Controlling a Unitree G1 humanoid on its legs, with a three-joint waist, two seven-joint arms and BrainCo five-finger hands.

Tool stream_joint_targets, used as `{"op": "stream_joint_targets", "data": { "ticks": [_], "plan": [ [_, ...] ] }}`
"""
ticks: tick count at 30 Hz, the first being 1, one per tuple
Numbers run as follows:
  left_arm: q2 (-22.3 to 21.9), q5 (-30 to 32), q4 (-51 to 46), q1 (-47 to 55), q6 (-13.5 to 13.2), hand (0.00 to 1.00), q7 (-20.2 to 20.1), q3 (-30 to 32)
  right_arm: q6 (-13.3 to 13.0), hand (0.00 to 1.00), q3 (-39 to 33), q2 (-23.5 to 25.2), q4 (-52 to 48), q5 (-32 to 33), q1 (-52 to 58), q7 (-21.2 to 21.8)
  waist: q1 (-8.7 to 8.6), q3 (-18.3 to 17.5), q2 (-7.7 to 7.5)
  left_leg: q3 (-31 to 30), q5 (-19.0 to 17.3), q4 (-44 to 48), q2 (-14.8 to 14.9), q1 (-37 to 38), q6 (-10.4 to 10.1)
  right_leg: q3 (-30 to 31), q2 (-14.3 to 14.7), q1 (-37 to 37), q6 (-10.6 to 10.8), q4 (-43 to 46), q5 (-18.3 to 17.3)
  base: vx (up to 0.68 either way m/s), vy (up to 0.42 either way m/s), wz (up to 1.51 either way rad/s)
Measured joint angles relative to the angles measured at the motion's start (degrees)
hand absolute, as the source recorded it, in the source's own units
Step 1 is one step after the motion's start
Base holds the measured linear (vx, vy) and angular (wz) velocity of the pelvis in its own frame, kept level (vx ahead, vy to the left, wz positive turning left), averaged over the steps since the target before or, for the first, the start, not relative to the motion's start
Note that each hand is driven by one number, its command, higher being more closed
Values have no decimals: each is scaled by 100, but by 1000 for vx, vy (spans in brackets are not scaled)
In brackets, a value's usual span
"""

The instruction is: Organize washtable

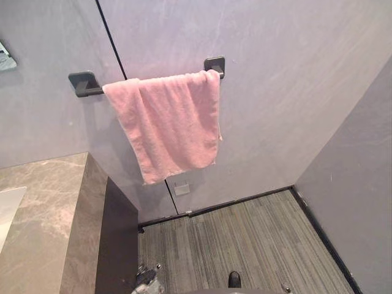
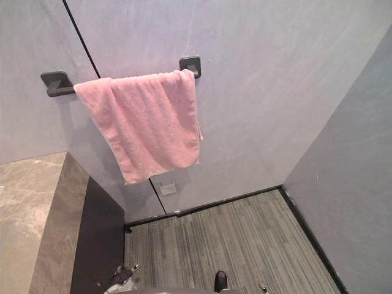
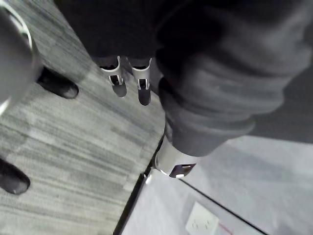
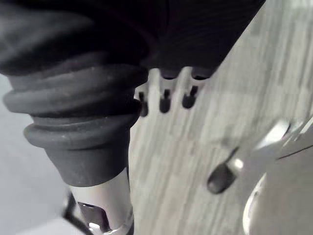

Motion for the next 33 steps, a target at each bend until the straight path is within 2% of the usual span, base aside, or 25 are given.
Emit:
{"op": "stream_joint_targets", "data": {
  "ticks": [2,4,5,6,8,9,10,11,12,14,16,17,18,20,21,23,24,25,27,28,29,30,31,32,33],
  "plan": [
    [68,323,156,86,108,0,32,367,91,0,166,-83,35,-628,-58,109,35,37,-56,-63,-2,18,-40,-15,7,3,-34,6,34,30,3,87,44,10],
    [134,457,152,87,154,0,30,430,168,0,435,-194,154,-1017,-248,189,37,143,-92,-122,-54,206,-72,-105,50,-27,-99,-7,51,116,-22,35,47,11],
    [139,507,122,62,165,0,7,428,181,0,560,-234,143,-1160,-350,199,11,254,-50,-204,-114,329,-82,-131,79,-55,-138,-44,69,343,-117,-5,81,38],
    [165,630,25,34,177,0,-64,397,191,0,686,-238,86,-1311,-391,203,0,381,-66,-376,-192,507,-84,-190,136,-134,-218,-198,84,920,-401,-21,51,51],
    [217,703,3,-34,188,0,-79,310,184,0,791,-258,56,-1460,-388,206,12,393,-95,-544,-212,580,-110,-256,167,-118,-289,-296,132,1293,-521,3,66,69],
    [255,852,-118,-51,264,0,-104,160,191,0,972,-295,40,-1627,-400,209,16,420,-77,-734,-178,591,-112,-333,210,57,-358,-325,244,1594,-697,46,108,86],
    [261,861,-183,-48,269,0,-116,143,191,0,1022,-329,-4,-1679,-414,205,17,436,-109,-819,-143,593,-131,-354,229,196,-442,-400,205,2002,-990,59,82,133],
    [303,848,-264,-37,262,0,-105,4,191,0,1153,-293,-46,-1896,-383,199,12,364,-281,-1145,-54,580,-271,-375,209,475,-586,-596,346,3405,-1681,62,-63,119],
    [322,823,-340,-29,249,0,-101,-93,192,0,1271,-286,-23,-2066,-369,206,37,310,-367,-1321,-38,607,-335,-427,192,622,-630,-543,410,3688,-1873,53,-127,127],
    [355,690,-361,-22,207,0,-104,-235,196,0,1584,-252,-2,-2247,-410,228,83,254,-470,-1570,-12,787,-465,-618,148,732,-698,-412,389,3406,-2181,48,-192,73],
    [299,476,-346,-75,181,0,-94,-275,188,0,1855,-233,-6,-2327,-556,321,157,271,-406,-1653,33,928,-422,-858,74,582,-643,-187,246,2868,-2329,-44,-203,32],
    [234,317,-339,-103,145,0,-80,-293,195,0,1982,-308,-8,-2353,-665,358,165,415,-213,-1739,69,1014,-316,-944,13,488,-530,-78,183,2657,-2299,-104,-180,25],
    [210,259,-331,-95,136,0,-61,-294,182,0,2015,-352,-34,-2346,-688,366,157,502,-138,-1805,90,1045,-268,-950,-22,436,-479,-24,133,2637,-2267,-146,-154,37],
    [156,150,-311,-89,62,0,-3,-300,164,0,2141,-441,-47,-2354,-674,303,160,643,-62,-2011,154,1146,-162,-950,-130,234,-332,81,52,2769,-2306,-175,-143,44],
    [148,143,-311,-88,43,0,5,-297,160,0,2172,-459,-44,-2350,-662,297,159,657,-59,-2056,162,1157,-133,-949,-144,169,-306,85,-1,2819,-2337,-179,-161,42],
    [136,-47,-291,-77,26,0,-5,-273,135,0,2204,-468,-48,-2347,-670,251,145,700,-48,-2089,317,1073,28,-946,-326,-73,-200,88,-125,2942,-2387,-251,-173,43],
    [135,-92,-293,-69,27,0,-12,-259,136,0,2205,-469,-41,-2339,-671,225,151,698,-56,-2086,381,1002,45,-940,-316,-132,-191,77,-159,2947,-2398,-280,-146,45],
    [135,-100,-289,-59,34,0,-20,-228,136,0,2177,-499,-5,-2330,-669,180,139,695,-58,-2056,567,741,77,-943,-215,-273,-184,69,-199,2944,-2397,-223,-93,60],
    [138,-111,-281,-51,52,0,-42,-163,141,0,2073,-468,-2,-2324,-679,185,72,694,-69,-1867,467,408,131,-982,-12,-568,-234,41,-257,2864,-2401,-154,-52,81],
    [146,-134,-285,-44,53,0,-51,-99,144,0,2046,-451,2,-2333,-693,185,31,705,-110,-1755,399,389,107,-1064,162,-735,-324,46,-288,2755,-2342,-83,34,101],
    [143,-172,-293,-47,44,0,-50,19,146,0,1966,-449,38,-2336,-714,198,22,730,-139,-1377,383,818,60,-1265,200,-972,-482,35,-332,2737,-2278,-80,65,113],
    [128,-164,-287,-15,50,0,-47,23,152,0,1890,-472,54,-2341,-722,204,24,732,-51,-1134,516,1254,37,-1301,467,-1141,-483,99,-278,2757,-2283,-65,65,87],
    [125,-165,-285,-7,50,0,-48,20,152,0,1875,-465,63,-2342,-741,204,24,739,-47,-1102,501,1246,34,-1308,449,-1169,-458,114,-262,2764,-2292,-38,35,78],
    [155,-161,-282,-8,54,0,-53,38,183,0,1850,-464,126,-2427,-793,207,33,762,-12,-1184,666,1214,-35,-1361,441,-1289,-487,176,-255,2744,-2300,-51,55,87],
    [183,-161,-265,81,48,0,-52,70,197,0,1763,-451,192,-2571,-799,203,26,720,-122,-1230,804,705,-54,-1271,378,-1589,-583,262,-260,2436,-2129,-13,86,98]
  ]
}}
